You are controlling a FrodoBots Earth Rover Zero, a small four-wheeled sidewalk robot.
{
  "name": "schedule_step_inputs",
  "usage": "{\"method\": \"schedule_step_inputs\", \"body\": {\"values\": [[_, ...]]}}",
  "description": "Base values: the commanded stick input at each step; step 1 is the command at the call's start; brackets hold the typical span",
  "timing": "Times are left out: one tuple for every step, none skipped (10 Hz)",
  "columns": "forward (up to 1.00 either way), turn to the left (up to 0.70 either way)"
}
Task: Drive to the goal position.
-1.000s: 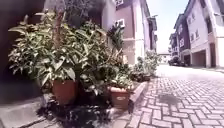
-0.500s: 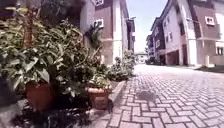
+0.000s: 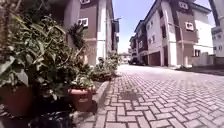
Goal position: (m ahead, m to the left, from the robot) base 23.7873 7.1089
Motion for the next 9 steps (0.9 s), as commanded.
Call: {"method": "schedule_step_inputs", "body": {"values": [[0.0, -0.7], [0.0, -0.7], [0.0, -0.7], [0.0, -0.7], [0.0, -0.7], [0.0, -0.7], [0.0, -0.7], [0.0, -0.7], [0.0, -0.7]]}}
